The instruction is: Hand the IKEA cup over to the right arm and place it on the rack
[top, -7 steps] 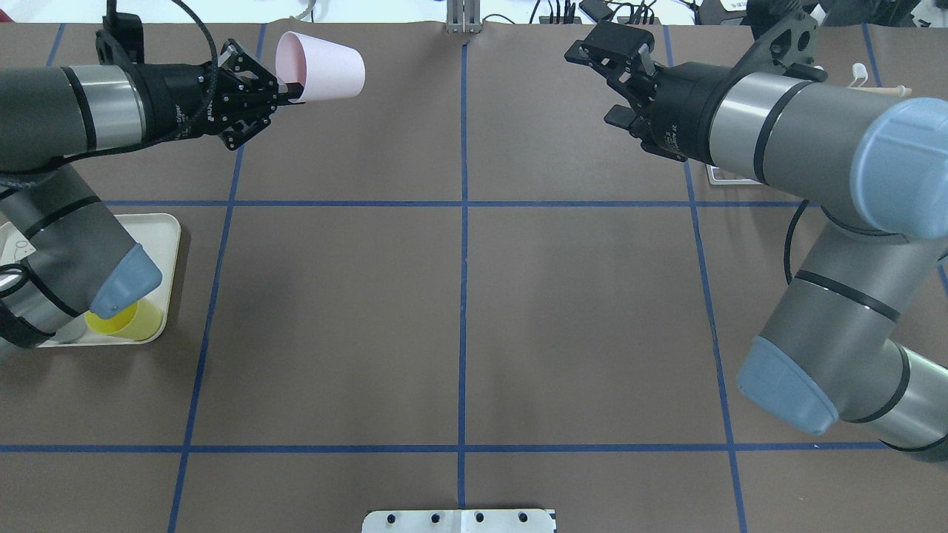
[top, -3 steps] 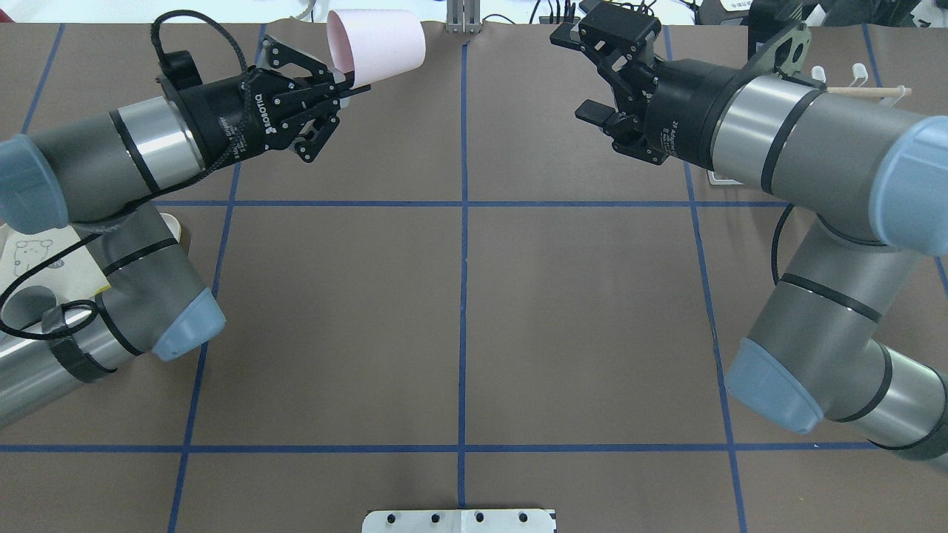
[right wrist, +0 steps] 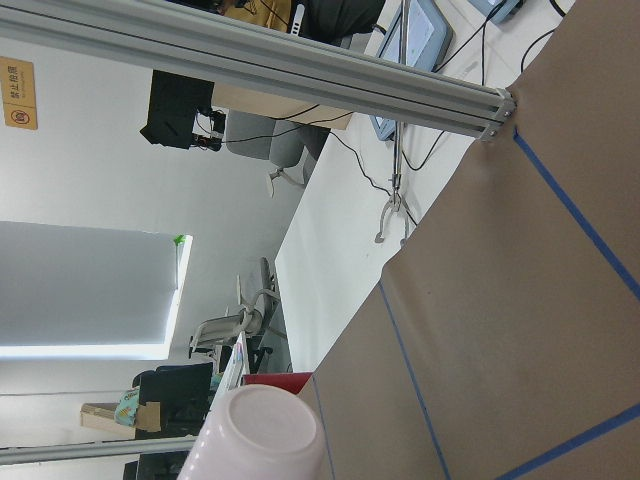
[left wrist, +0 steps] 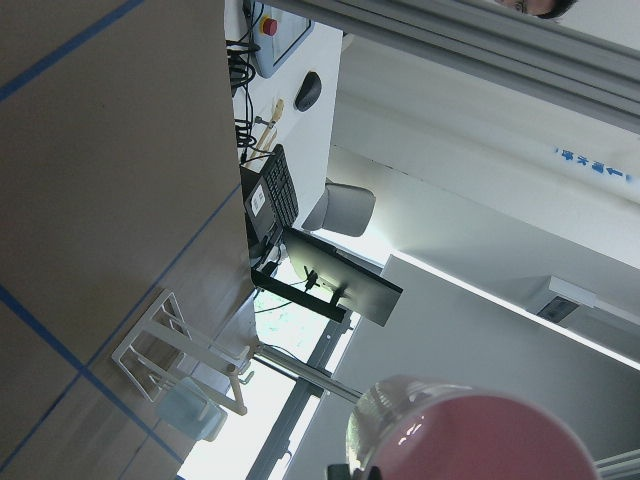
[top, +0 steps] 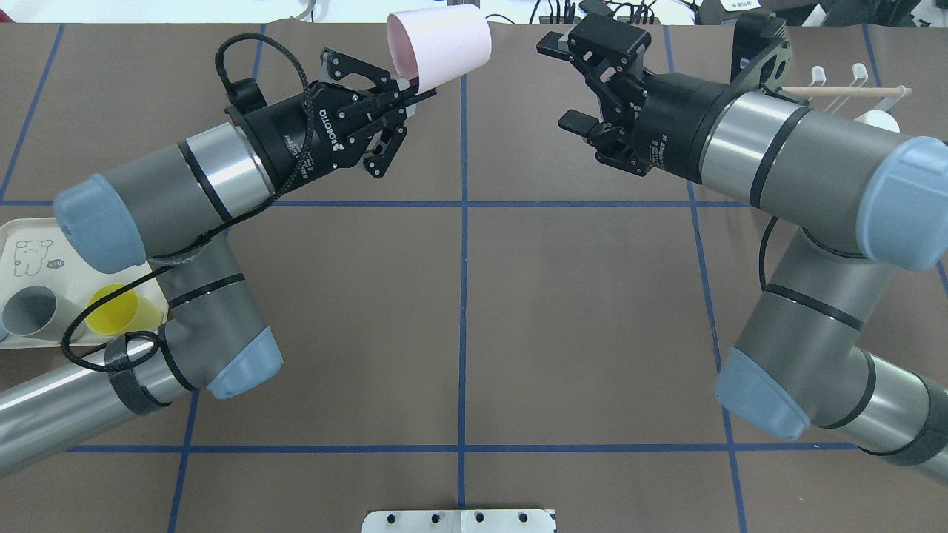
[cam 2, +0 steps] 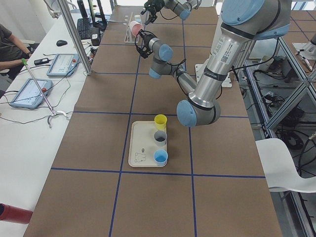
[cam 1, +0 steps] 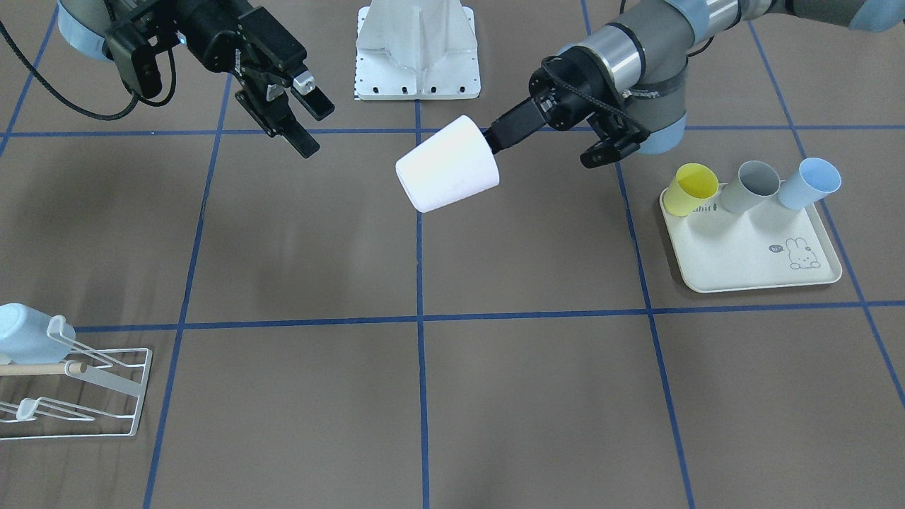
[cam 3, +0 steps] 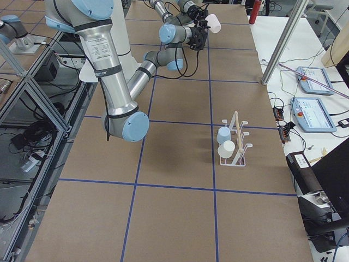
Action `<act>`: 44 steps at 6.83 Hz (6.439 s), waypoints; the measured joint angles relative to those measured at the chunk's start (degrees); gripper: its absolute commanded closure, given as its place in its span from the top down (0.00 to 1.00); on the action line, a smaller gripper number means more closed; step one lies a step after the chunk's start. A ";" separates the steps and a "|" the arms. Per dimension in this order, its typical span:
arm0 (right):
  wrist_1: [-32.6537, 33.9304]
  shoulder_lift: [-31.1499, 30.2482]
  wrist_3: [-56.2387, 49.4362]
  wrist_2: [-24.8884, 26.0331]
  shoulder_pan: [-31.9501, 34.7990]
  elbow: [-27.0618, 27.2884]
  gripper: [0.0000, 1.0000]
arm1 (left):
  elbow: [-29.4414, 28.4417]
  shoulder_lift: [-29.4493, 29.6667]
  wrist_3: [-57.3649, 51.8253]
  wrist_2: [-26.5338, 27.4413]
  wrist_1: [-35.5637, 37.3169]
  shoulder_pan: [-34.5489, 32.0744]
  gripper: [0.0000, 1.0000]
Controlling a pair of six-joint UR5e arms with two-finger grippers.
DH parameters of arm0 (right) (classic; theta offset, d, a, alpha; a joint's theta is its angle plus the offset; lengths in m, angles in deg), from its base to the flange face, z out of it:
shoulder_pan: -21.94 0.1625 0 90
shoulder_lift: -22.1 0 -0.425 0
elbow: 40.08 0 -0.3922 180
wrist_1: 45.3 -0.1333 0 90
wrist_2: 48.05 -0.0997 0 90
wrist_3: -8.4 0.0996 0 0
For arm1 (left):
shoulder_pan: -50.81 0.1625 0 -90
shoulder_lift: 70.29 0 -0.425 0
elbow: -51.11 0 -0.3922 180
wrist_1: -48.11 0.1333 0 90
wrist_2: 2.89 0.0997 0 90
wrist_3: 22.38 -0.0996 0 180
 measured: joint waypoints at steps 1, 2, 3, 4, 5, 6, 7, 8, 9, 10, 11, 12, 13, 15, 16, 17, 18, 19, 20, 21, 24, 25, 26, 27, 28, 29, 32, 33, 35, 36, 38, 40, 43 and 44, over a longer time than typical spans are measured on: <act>-0.09 0.04 0.24 0.04 -0.14 0.00 1.00 | -0.22 0.80 0.76 1.72 0.00 0.97 0.00; -0.12 0.06 0.69 0.06 -0.28 0.02 1.00 | -0.98 1.69 1.05 3.19 0.00 1.74 0.00; -0.13 0.06 1.21 0.09 -0.43 0.01 1.00 | -1.83 2.64 1.13 4.41 -0.04 2.24 0.00; -0.13 0.07 1.44 0.13 -0.61 -0.06 1.00 | -2.22 3.45 1.16 5.45 -0.03 2.83 0.00; -0.13 0.07 1.51 0.14 -0.67 -0.12 1.00 | -2.41 3.91 1.17 6.26 0.00 3.64 0.00; -0.13 0.07 1.53 0.15 -0.70 -0.20 1.00 | -2.59 4.27 1.15 7.12 0.04 4.46 0.00; -0.13 0.07 1.54 0.17 -0.73 -0.24 1.00 | -2.74 4.43 1.11 7.79 0.04 5.26 0.00; -0.14 0.09 1.54 0.21 -0.75 -0.35 1.00 | -2.88 4.51 1.07 8.22 0.04 5.91 0.00; -0.14 0.13 1.54 0.25 -0.79 -0.49 1.00 | -2.94 4.60 1.05 8.53 0.11 6.55 0.00; -0.14 0.14 1.54 0.30 -0.82 -0.58 1.00 | -2.96 4.86 1.06 8.70 0.16 7.05 0.00; -0.13 0.15 1.54 0.32 -0.87 -0.65 1.00 | -2.99 5.24 1.08 8.79 0.21 7.43 0.00; -0.13 0.18 1.54 0.33 -0.90 -0.69 1.00 | -3.01 5.43 1.08 8.85 0.23 7.82 0.00; -0.14 0.31 1.54 0.43 -0.98 -0.85 1.00 | -3.02 5.60 1.08 9.14 0.26 8.20 0.00; -0.13 0.82 1.56 0.99 -1.34 -1.29 1.00 | -3.02 6.10 1.08 10.82 0.30 9.63 0.00; -0.13 0.96 1.60 1.13 -1.41 -1.38 1.00 | -3.02 6.46 1.08 11.20 0.37 10.00 0.00; -0.12 1.01 1.74 1.19 -1.47 -1.40 0.99 | -3.02 6.75 1.08 11.33 0.43 10.17 0.00; -0.10 1.03 2.05 1.21 -1.48 -1.48 0.45 | -3.03 6.97 1.09 11.37 0.50 10.22 0.00; -0.12 1.07 2.39 1.21 -1.50 -1.55 0.00 | -3.03 7.11 1.08 11.39 0.59 10.27 0.73; -0.16 1.11 2.56 1.21 -1.50 -1.59 0.00 | -3.10 7.26 1.08 11.35 0.71 10.34 1.00; -0.07 1.26 2.56 1.13 -1.50 -1.68 0.00 | -3.12 7.68 1.00 11.37 0.81 10.33 1.00; -0.11 1.79 2.53 1.20 -0.92 -1.70 0.00 | -3.19 8.17 0.43 11.23 0.89 10.15 1.00; -0.11 1.82 2.52 1.21 -0.21 -1.69 0.00 | -3.19 8.15 0.37 11.22 0.85 10.08 1.00; -0.05 1.65 2.51 1.21 1.17 -1.71 0.00 | -3.19 8.08 0.33 11.22 0.78 9.98 1.00; 0.12 1.11 2.40 1.23 3.29 -2.13 0.00 | -3.13 8.03 -0.27 11.20 0.74 9.83 1.00; 0.42 0.48 1.29 1.27 5.64 -3.27 0.00 | -3.01 7.98 -2.31 11.12 0.79 9.65 1.00; 0.70 -0.67 -2.51 1.28 8.12 -4.68 0.00 | -2.97 7.73 -5.94 10.91 0.93 9.21 1.00; 7.60 -5.70 -22.60 4.21 12.36 -5.80 0.00 | -2.61 3.89 -20.34 4.20 3.29 4.36 1.00; 12.09 -6.14 -28.40 7.77 12.64 -5.81 0.00 | -2.51 2.61 -23.11 0.79 5.55 2.03 1.00; 22.13 -6.77 -37.30 17.11 12.43 -5.57 0.00 | -2.40 -0.13 -29.69 -4.16 9.35 -1.38 1.00; 26.59 -7.44 -39.27 22.62 11.14 -5.56 0.00 | -2.37 -1.75 -32.70 -5.08 10.14 -2.11 1.00; 36.23 -8.03 -40.25 32.26 6.64 -5.69 0.00 | -2.43 -3.38 -35.22 -5.46 10.56 -2.46 1.00; 42.22 -8.35 -39.72 37.71 3.87 -6.08 0.00 | -2.43 -3.94 -35.53 -5.46 10.61 -2.49 1.00; 42.85 -8.49 -39.37 38.62 3.06 -10.55 0.00 | -2.52 -4.04 -35.57 -5.40 10.61 -2.38 1.00; 42.68 -8.44 -39.34 38.64 2.96 -11.66 0.00 | -2.58 -4.05 -35.57 -5.39 10.61 -2.32 1.00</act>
